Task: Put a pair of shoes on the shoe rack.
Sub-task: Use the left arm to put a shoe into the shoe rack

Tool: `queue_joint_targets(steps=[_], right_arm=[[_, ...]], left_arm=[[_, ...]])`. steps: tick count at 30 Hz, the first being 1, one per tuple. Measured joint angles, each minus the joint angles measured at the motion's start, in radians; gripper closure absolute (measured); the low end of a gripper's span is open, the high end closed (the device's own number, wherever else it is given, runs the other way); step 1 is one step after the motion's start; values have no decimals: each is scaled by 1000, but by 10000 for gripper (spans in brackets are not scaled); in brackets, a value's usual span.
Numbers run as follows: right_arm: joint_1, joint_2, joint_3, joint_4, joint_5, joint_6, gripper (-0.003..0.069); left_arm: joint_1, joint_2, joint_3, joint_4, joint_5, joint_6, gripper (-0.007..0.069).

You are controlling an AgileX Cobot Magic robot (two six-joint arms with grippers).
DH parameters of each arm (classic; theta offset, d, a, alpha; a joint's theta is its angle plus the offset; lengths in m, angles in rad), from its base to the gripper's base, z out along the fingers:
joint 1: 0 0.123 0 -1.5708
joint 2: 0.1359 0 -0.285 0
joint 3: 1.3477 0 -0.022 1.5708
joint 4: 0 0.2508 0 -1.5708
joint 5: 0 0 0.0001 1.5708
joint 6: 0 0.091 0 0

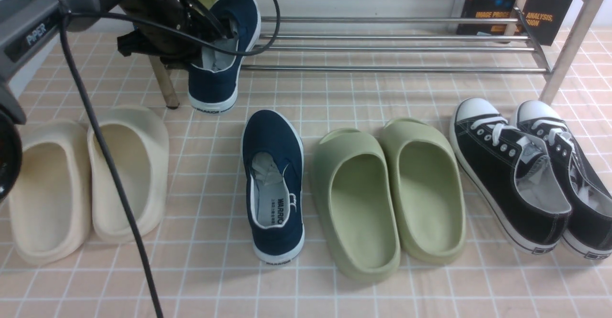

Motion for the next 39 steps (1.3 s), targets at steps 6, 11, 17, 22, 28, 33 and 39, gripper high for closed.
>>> queue_joint_targets(steps=[6, 11, 17, 22, 28, 33, 39], right_arm=[[0, 0, 0, 0, 0, 0, 422], [0, 0, 0, 0, 0, 0, 422], [0, 0, 0, 1, 0, 0, 422], [0, 0, 0, 1, 0, 0, 422], [0, 0, 0, 1, 0, 0, 422], [0, 0, 0, 1, 0, 0, 422], [0, 0, 0, 2, 0, 0, 422]], left_arm=[[0, 79, -82, 5, -90, 1, 562], [0, 91, -97, 16, -119, 1, 482], [1, 83, -107, 22, -120, 1, 319], [1, 8, -107, 50, 19, 51, 242], [1, -122, -111, 100, 251, 167, 362], [1, -128, -35, 42, 298, 213, 544], [0, -104, 184, -117, 104, 263, 622]])
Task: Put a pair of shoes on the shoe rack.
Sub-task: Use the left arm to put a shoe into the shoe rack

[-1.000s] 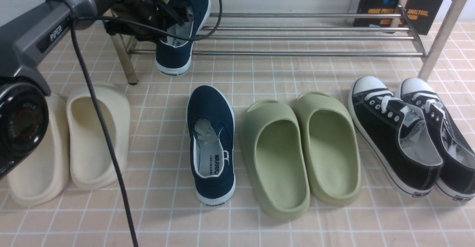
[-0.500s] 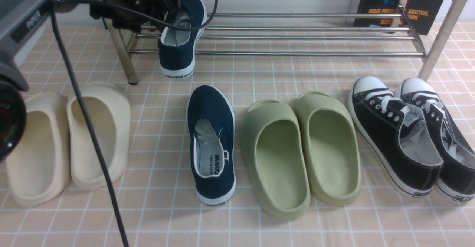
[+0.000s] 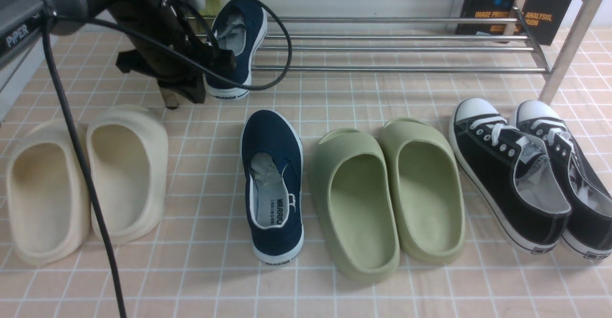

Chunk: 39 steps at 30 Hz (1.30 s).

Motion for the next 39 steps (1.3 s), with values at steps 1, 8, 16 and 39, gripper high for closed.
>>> queue_joint_targets(steps=[1, 8, 16, 39], right_arm=[[0, 0, 0, 0, 0, 0, 422], [0, 0, 0, 0, 0, 0, 422], [0, 0, 0, -2, 0, 0, 422], [0, 0, 0, -1, 0, 0, 422]], left_arm=[[0, 0, 25, -9, -52, 1, 622], [0, 43, 8, -19, -206, -2, 622], [0, 117, -127, 16, -184, -79, 622], [-1, -55, -252, 115, 166, -13, 608]])
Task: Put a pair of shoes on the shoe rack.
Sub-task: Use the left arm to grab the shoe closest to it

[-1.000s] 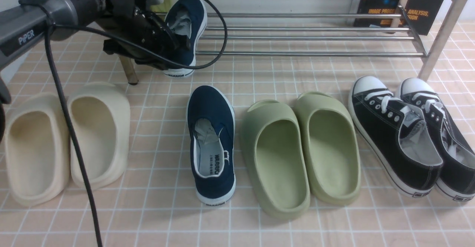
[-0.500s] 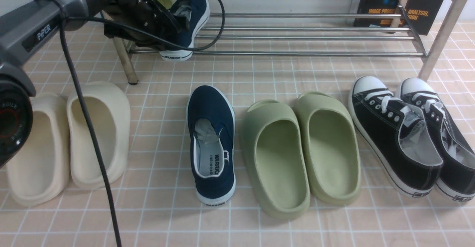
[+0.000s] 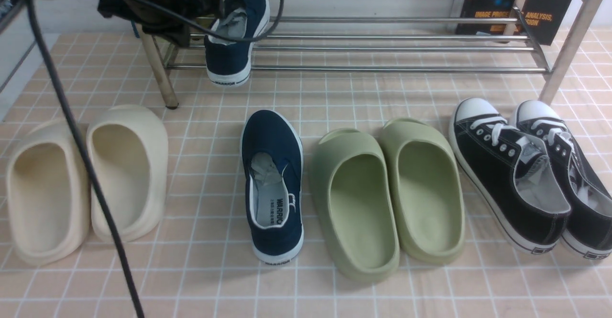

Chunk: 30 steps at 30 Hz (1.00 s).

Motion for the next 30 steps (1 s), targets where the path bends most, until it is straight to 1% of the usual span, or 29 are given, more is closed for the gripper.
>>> queue_joint_targets(steps=[3, 6, 9, 11, 16, 18, 22, 23, 25, 26, 28, 29, 30], right_arm=[[0, 0, 0, 0, 0, 0, 422], [0, 0, 0, 0, 0, 0, 422], [0, 0, 0, 0, 0, 0, 422], [0, 0, 0, 0, 0, 0, 422], [0, 0, 0, 0, 0, 0, 422], [0, 0, 0, 0, 0, 0, 422], [0, 0, 0, 0, 0, 0, 422], [0, 0, 0, 0, 0, 0, 422], [0, 0, 0, 0, 0, 0, 422], [0, 0, 0, 0, 0, 0, 422], [0, 0, 0, 0, 0, 0, 422], [0, 0, 0, 0, 0, 0, 422], [0, 0, 0, 0, 0, 0, 422]], left_arm=[[-21, -94, 14, 14, 94, 47, 607], [-50, -166, 64, 30, 118, 52, 605], [-114, -274, 245, 59, 115, 21, 604], [-165, -345, 376, 75, 78, -16, 604], [-255, -484, 687, 80, -49, -127, 604], [-278, -521, 781, 80, -91, -168, 603], [-288, -532, 907, 72, -153, -221, 595], [-288, -528, 951, 67, -195, -241, 580], [-288, -524, 971, 62, -221, -250, 564], [-288, -517, 981, 51, -245, -255, 540], [-297, -496, 982, 26, -298, -256, 470], [-297, -492, 982, 24, -302, -256, 462], [-305, -477, 982, 12, -331, -256, 405]])
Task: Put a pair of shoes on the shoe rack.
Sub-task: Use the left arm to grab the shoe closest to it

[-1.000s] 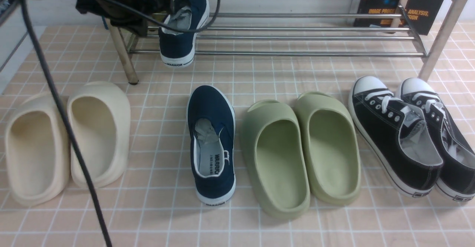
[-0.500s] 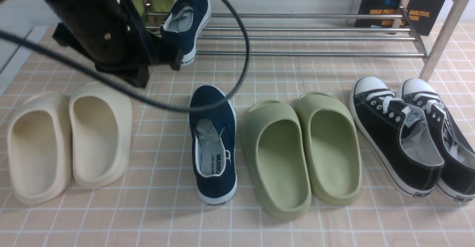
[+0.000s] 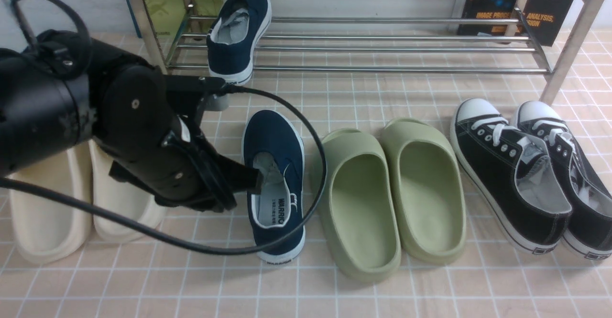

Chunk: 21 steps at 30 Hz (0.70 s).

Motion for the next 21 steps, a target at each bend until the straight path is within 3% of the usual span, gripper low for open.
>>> queue_joint_targets(steps=[6, 11, 14, 17, 18, 21], right_arm=[[0, 0, 0, 0, 0, 0, 422], [0, 0, 0, 0, 0, 0, 422], [0, 0, 0, 0, 0, 0, 422], [0, 0, 0, 0, 0, 0, 422], [0, 0, 0, 0, 0, 0, 422], [0, 0, 0, -1, 0, 0, 422]], left_arm=[[-31, 102, 0, -22, -138, -7, 157], [-31, 199, 0, -20, -197, -32, 121], [-31, 245, 0, -19, -208, -49, 193], [-31, 262, 0, -16, -223, -56, 348], [-31, 262, -2, -8, -226, -57, 455], [-31, 262, -25, 34, -176, -64, 578]])
